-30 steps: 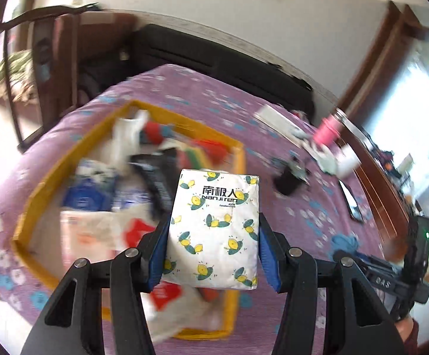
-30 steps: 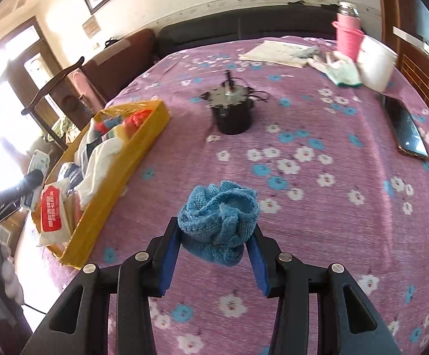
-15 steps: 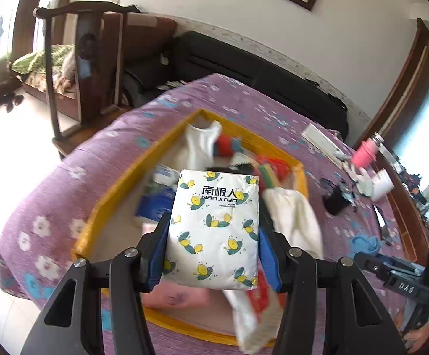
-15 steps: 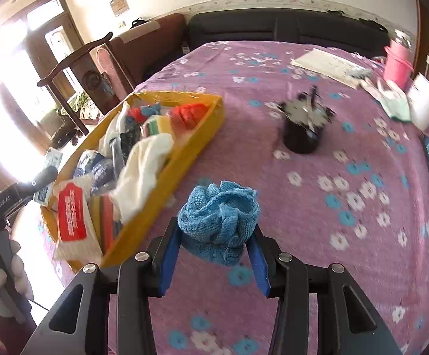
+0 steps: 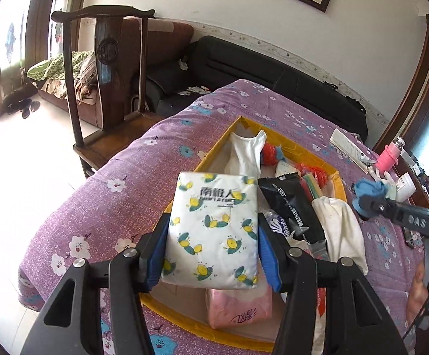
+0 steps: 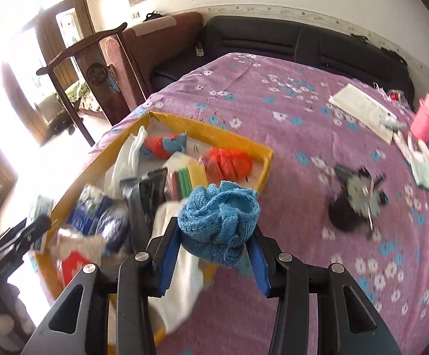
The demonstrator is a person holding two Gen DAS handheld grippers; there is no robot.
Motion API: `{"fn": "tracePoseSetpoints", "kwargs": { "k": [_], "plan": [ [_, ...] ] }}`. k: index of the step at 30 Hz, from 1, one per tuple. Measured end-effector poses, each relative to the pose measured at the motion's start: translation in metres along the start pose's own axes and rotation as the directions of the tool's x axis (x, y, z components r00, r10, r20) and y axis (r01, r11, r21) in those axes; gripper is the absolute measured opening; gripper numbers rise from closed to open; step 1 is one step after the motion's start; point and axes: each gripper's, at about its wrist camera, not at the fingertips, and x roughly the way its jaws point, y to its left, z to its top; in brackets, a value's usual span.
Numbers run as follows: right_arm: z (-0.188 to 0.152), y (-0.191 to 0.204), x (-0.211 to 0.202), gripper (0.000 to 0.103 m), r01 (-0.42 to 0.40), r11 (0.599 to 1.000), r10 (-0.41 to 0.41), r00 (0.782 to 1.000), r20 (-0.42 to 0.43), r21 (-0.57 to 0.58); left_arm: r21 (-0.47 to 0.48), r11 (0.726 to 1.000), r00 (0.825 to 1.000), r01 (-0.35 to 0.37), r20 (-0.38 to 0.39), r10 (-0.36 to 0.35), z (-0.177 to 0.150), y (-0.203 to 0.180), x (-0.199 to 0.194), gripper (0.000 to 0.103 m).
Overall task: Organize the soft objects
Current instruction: 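Carry tissue pack into tray with left tool while right tool carries blue cloth there, then open both tools to release tissue pack and blue cloth into the tray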
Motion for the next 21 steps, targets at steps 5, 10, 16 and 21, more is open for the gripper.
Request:
{"fn": "tracePoseSetpoints", "kwargs": {
  "k": [5, 10, 16, 21],
  "plan": [
    [0.022, 0.005, 0.030, 0.048, 0.054, 0.999, -0.054, 0.998, -0.041, -0.009, 0.015, 0.999, 0.999, 0.039, -0.018, -0.039, -0.003, -0.001, 0.008, 0.053],
    [0.030, 0.004, 0.054, 0.048, 0.097, 0.995, -0.097, 0.992, -0.076, -0.003, 0.009, 0.999, 0.999, 0.033, -0.028, -0.033, -0.005, 0.003, 0.012, 0.055],
    [0.035, 0.003, 0.071, 0.058, 0.090, 0.996, -0.089, 0.992, -0.092, 0.005, 0.028, 0.999, 1.000, 0.022, -0.014, -0.021, -0.007, -0.003, 0.005, 0.076],
    [0.036, 0.002, 0.070, 0.071, 0.072, 0.997, -0.070, 0.994, -0.080, 0.021, 0.064, 0.998, 1.000, 0.004, 0.000, -0.004, -0.009, -0.014, -0.001, 0.084]
  ]
}}
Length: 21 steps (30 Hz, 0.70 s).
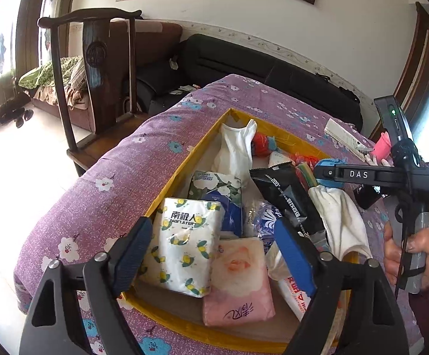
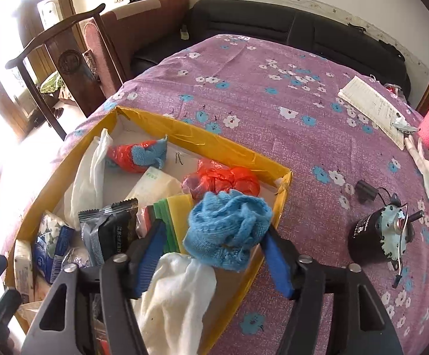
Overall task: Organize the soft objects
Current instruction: 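Open both tools to release tissue pack and blue cloth into the tray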
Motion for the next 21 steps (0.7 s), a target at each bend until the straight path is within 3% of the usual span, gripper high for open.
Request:
{"fn": "tracePoseSetpoints", "kwargs": {
  "k": [12, 15, 17, 21],
  "plan": [
    [-0.013, -0.015, -0.021, 0.074, -0.044, 0.998, 0.042, 0.999, 0.033, 0.051, 0.034, 0.999, 0.999, -0.040, 0.019, 0.039, -0.004, -0.020, -0.010, 0.085],
    [-0.021, -0.018, -0.028, 0.074, -0.063, 0.997, 0.062, 0.997, 0.036, 0.053, 0.053, 0.993, 0.992, -0.106, 0.072, 0.102, -0.004, -0.025, -0.019, 0.085],
    [-0.029, -0.019, -0.034, 0.075, -0.072, 0.996, 0.070, 0.997, 0.041, 0.047, 0.067, 0.985, 0.981, -0.156, 0.124, 0.147, -0.004, -0.031, -0.029, 0.091],
    [-0.049, -0.018, -0.047, 0.077, -0.074, 0.997, 0.072, 0.995, 0.061, 0.022, 0.061, 0.979, 0.961, -0.196, 0.208, 0.180, -0.003, -0.038, -0.045, 0.097]
  ]
}}
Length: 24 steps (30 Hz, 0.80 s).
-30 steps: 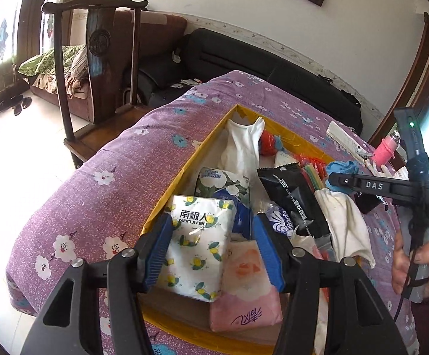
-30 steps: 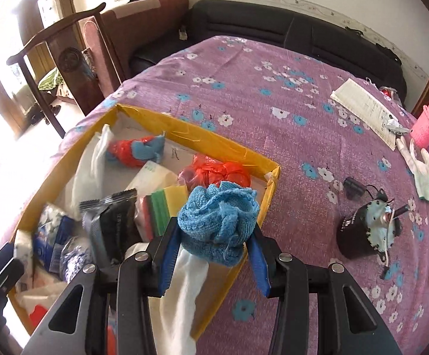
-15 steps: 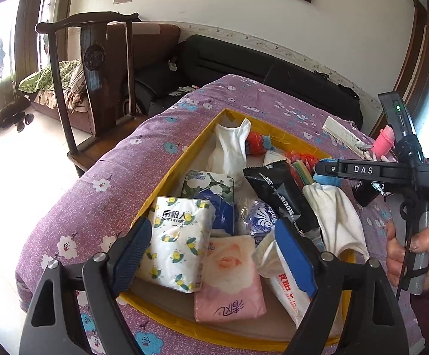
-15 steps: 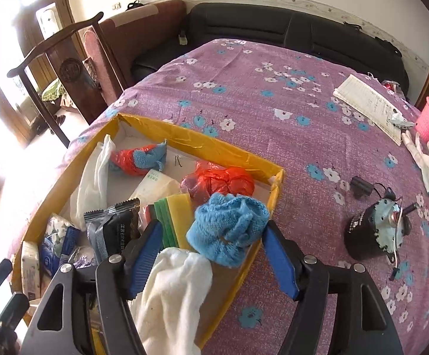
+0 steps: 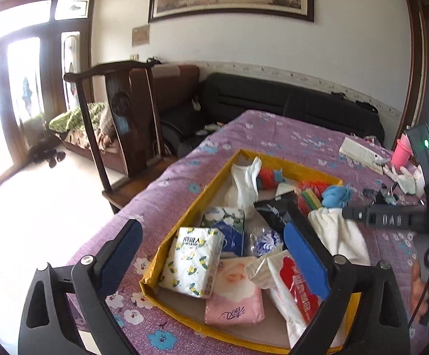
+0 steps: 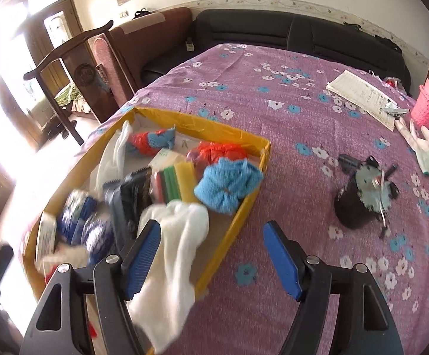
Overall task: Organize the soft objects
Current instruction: 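Open both tools to release tissue pack and blue cloth into the tray, then move both open tools away from the tray over the table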
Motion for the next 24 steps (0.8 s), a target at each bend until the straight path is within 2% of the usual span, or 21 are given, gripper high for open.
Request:
{"fn": "tracePoseSetpoints", "kwargs": {
  "k": [4, 11, 14, 19, 24],
  "plan": [
    [-0.022, 0.002, -0.014, 0.080, 0.008, 0.999, -0.007, 1.000, 0.022, -0.035, 0.005, 1.000, 1.000, -0.010, 0.026, 0.010, 0.003, -0.008, -0.010, 0.100],
    [-0.048, -0.024, -0.036, 0.080, 0.064, 0.997, -0.062, 0.997, 0.054, -0.032, 0.043, 0.997, 0.997, 0.069, -0.037, -0.067, 0.002, -0.032, -0.006, 0.100],
    [-0.057, -0.048, -0.046, 0.080, 0.081, 0.997, -0.081, 0.995, 0.062, 0.011, 0.149, 0.988, 0.997, 0.043, -0.073, -0.032, -0.001, -0.058, 0.011, 0.100],
    [-0.071, -0.080, -0.057, 0.081, 0.083, 0.994, -0.088, 0.994, 0.063, 0.077, 0.306, 0.952, 0.991, 0.029, -0.131, 0.012, -0.010, -0.105, 0.041, 0.100],
    [-0.080, -0.108, -0.061, 0.083, 0.103, 0.986, -0.117, 0.988, 0.096, 0.134, 0.311, 0.949, 0.993, 0.046, -0.116, -0.010, 0.012, -0.126, 0.039, 0.100]
  ]
}}
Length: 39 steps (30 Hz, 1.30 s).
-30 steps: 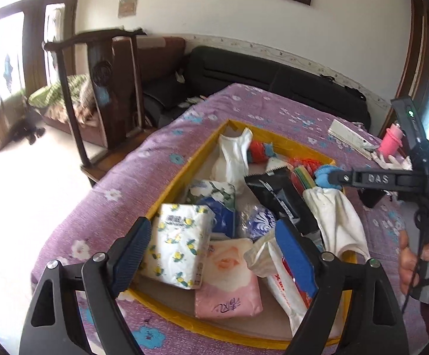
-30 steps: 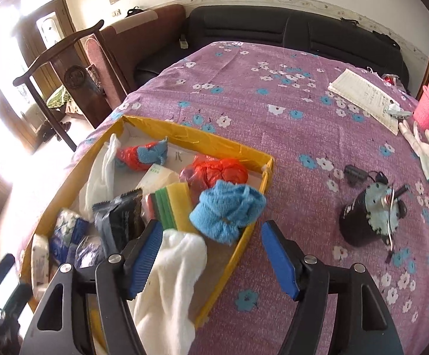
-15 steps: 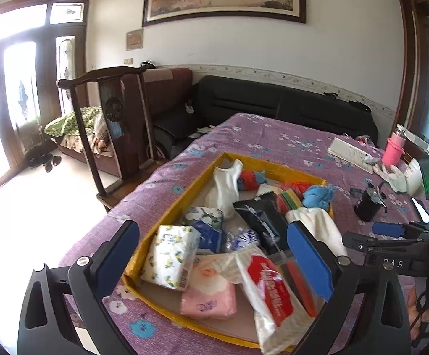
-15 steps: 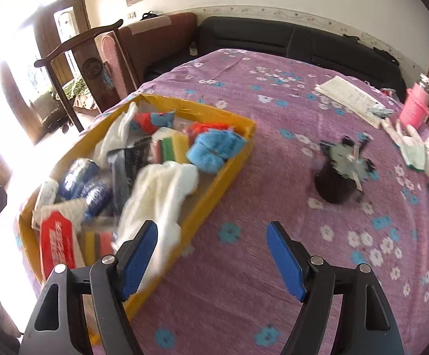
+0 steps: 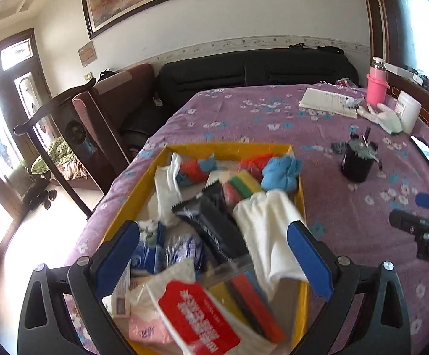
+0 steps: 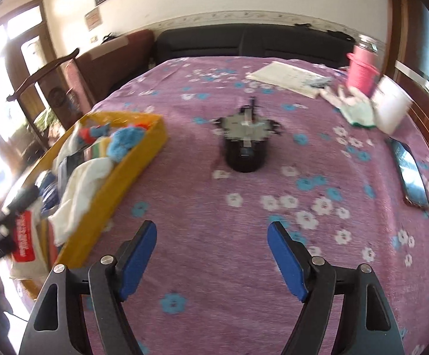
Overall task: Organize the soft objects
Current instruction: 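Move both open tools away from the tray over the table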
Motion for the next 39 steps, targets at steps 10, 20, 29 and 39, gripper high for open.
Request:
{"fn": "tracePoseSetpoints", "kwargs": {
  "k": [10, 20, 29, 39],
  "plan": [
    [-0.007, -0.044, 0.009, 0.083, -0.035, 0.992, 0.031, 0.999, 0.036, 0.118, 0.219, 0.975, 0.979, -0.043, -0.185, 0.085, 0.030, -0.035, 0.085, 0.100],
    [-0.009, -0.074, 0.018, 0.084, -0.044, 0.981, 0.029, 0.997, 0.076, 0.191, 0.275, 0.961, 0.980, -0.021, -0.183, 0.073, 0.042, -0.038, 0.076, 0.100],
    [-0.010, -0.092, 0.017, 0.087, -0.022, 0.971, -0.002, 0.995, 0.102, 0.240, 0.240, 0.960, 0.972, -0.141, -0.152, 0.181, 0.105, -0.053, 0.133, 0.100],
    [-0.009, -0.102, 0.027, 0.087, -0.033, 0.962, 0.016, 0.998, 0.065, 0.272, 0.326, 0.936, 0.959, -0.131, -0.198, 0.203, 0.092, -0.050, 0.124, 0.100]
  ]
}}
